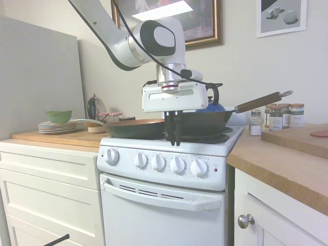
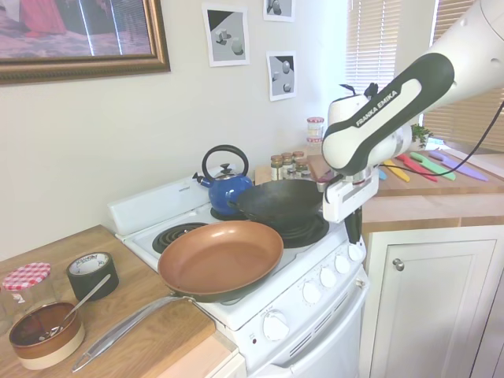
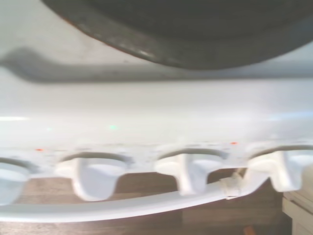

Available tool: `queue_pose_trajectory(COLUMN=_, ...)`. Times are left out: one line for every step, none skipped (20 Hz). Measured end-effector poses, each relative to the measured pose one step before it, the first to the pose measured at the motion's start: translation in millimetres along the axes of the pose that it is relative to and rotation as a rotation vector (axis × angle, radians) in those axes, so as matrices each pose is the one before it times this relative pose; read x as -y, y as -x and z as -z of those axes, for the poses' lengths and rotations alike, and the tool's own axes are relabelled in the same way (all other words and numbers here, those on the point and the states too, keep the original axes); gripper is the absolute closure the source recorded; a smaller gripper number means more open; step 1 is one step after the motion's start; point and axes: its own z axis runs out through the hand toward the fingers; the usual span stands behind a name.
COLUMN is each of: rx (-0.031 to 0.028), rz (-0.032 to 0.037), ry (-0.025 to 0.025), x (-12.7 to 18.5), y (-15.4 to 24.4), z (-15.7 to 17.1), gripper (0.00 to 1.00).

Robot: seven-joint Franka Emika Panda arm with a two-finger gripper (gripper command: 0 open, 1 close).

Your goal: Turn on the stove on the bottom right

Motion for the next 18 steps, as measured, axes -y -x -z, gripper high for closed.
queue_pose_trajectory(rx=-0.00041, rz=-0.00252, ry=0.00237, x=-1.78, y=-1.33, z=-1.64, gripper=1.00)
queue_pose_trajectory(rx=-0.00021, rz=-0.00206, ry=0.00190, x=-1.42, y=-1.26, z=-1.87, gripper=1.00)
queue_pose_trajectory(rx=-0.00157, rz=-0.00236, ry=0.00065, x=-1.35, y=-1.67, z=-2.34, gripper=1.00)
queue_pose_trajectory(rx=-0.00132, rz=-0.00264, ry=0.00046, x=-1.14, y=-1.81, z=-3.05, gripper=1.00)
queue_pose_trajectory(rx=-0.00019, rz=-0.00199, ry=0.00118, x=-1.00, y=-1.92, z=-3.85, gripper=1.00)
queue_pose_trajectory(rx=-0.00234, rz=-0.00141, ry=0.00017, x=-1.09, y=-2.46, z=-4.27, gripper=1.00)
queue_pose_trajectory(rx=-0.00037, rz=-0.00100, ry=0.00157, x=-1.28, y=-2.58, z=-4.18, gripper=1.00)
queue_pose_trajectory(rx=-0.00095, rz=0.00001, ry=0.00124, x=-1.46, y=-2.82, z=-4.03, gripper=1.00)
queue_pose_trajectory(rx=-0.00004, rz=0.00071, ry=0.00187, x=-1.84, y=-2.74, z=-3.50, gripper=1.00)
queue_pose_trajectory(rx=-0.00069, rz=0.00089, ry=0.00146, x=-1.73, y=-2.88, z=-2.83, gripper=1.00)
queue_pose_trajectory(rx=-0.00137, rz=-0.00093, ry=0.00113, x=-1.77, y=-2.98, z=-1.98, gripper=1.00)
queue_pose_trajectory(rx=-0.00186, rz=-0.00155, ry=0.00034, x=-1.84, y=-3.03, z=-1.45, gripper=1.00)
queue_pose_trajectory(rx=-0.00003, rz=-0.00027, ry=0.00088, x=-1.82, y=-2.69, z=-1.29, gripper=1.00)
queue_pose_trajectory(rx=0.00031, rz=-0.00042, ry=0.00031, x=-1.91, y=-2.46, z=-1.07, gripper=1.00)
queue_pose_trajectory(rx=0.00016, rz=-0.00016, ry=-0.00057, x=-1.44, y=-2.11, z=-0.88, gripper=1.00)
queue_pose_trajectory(rx=0.00002, rz=0.00151, ry=-0.00135, x=-0.85, y=-2.12, z=-0.92, gripper=1.00)
queue_pose_trajectory(rx=-0.00047, rz=0.00156, ry=-0.00154, x=-0.46, y=-1.81, z=-1.37, gripper=1.00)
queue_pose_trajectory(rx=-0.00145, rz=0.00136, ry=-0.00138, x=0.28, y=-1.31, z=-1.96, gripper=1.00)
